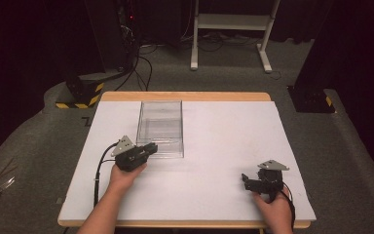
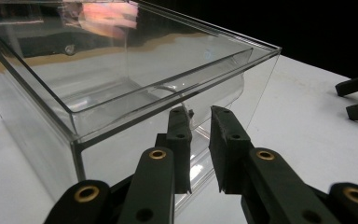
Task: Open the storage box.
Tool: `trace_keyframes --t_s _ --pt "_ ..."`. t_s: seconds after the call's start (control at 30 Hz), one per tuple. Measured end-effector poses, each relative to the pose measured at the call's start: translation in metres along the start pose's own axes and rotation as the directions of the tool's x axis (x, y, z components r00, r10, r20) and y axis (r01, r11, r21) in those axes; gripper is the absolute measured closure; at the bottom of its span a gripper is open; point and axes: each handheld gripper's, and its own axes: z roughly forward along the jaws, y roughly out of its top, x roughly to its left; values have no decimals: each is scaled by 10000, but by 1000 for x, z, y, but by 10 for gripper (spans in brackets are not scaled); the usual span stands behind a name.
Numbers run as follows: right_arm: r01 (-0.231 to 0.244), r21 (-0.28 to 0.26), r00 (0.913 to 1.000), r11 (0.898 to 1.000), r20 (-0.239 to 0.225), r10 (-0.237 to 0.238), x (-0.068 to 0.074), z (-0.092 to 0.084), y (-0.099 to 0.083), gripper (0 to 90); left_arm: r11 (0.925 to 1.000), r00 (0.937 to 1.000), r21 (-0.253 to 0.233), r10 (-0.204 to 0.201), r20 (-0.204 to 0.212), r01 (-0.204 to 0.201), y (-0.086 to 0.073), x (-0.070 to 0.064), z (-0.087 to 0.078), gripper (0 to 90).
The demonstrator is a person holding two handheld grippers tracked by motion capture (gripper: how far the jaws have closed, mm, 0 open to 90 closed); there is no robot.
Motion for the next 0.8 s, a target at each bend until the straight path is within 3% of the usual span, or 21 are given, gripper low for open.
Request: trace_keyframes --t_s 0.8 --pt "20 -6 10000 10000 2 -20 0 0 0 128 9997 9989 -228 -40 464 51 -11 -11 -17 813"
